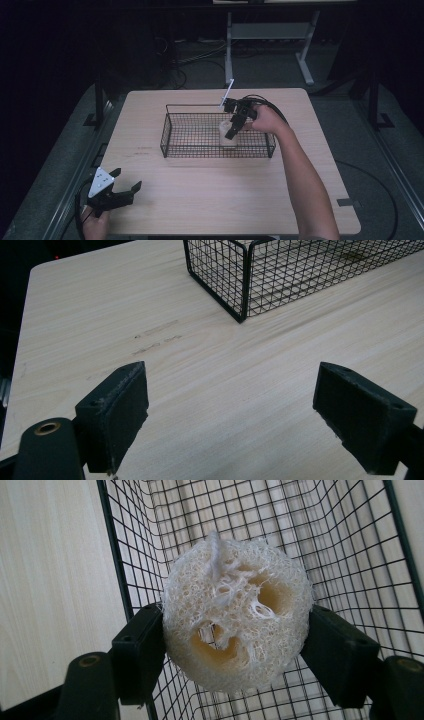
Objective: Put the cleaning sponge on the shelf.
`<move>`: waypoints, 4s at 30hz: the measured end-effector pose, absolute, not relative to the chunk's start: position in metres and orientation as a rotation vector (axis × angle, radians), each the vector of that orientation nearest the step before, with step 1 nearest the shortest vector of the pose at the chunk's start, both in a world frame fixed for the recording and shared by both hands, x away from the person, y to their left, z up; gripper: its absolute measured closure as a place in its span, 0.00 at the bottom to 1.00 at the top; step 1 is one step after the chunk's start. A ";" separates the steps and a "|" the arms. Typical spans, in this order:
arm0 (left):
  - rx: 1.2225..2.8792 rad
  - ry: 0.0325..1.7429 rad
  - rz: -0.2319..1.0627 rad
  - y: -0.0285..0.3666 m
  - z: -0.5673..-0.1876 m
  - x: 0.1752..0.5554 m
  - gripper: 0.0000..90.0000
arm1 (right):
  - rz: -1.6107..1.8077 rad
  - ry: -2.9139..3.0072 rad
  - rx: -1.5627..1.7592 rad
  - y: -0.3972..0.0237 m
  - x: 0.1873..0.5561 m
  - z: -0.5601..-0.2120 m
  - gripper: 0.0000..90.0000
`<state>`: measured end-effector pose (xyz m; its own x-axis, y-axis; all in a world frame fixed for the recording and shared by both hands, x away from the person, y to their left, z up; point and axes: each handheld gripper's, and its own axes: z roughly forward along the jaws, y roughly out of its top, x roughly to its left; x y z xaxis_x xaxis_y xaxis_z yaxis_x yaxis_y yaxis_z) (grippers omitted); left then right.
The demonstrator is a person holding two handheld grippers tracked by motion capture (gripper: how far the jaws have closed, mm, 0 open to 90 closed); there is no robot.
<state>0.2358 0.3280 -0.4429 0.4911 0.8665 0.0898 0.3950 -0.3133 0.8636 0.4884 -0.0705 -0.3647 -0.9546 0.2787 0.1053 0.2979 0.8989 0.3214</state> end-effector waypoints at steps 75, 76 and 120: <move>1.910 1.044 0.717 0.327 -0.443 0.237 0.15 | -0.585 -3.042 -0.497 -0.084 0.466 -0.351 0.20; 1.910 1.044 0.717 0.327 -0.443 0.237 0.15 | -0.585 -3.042 -0.497 -0.084 0.466 -0.351 0.20; 1.919 1.039 0.716 0.325 -0.443 0.237 0.15 | -0.635 -3.010 -0.483 -0.123 0.415 -0.361 0.21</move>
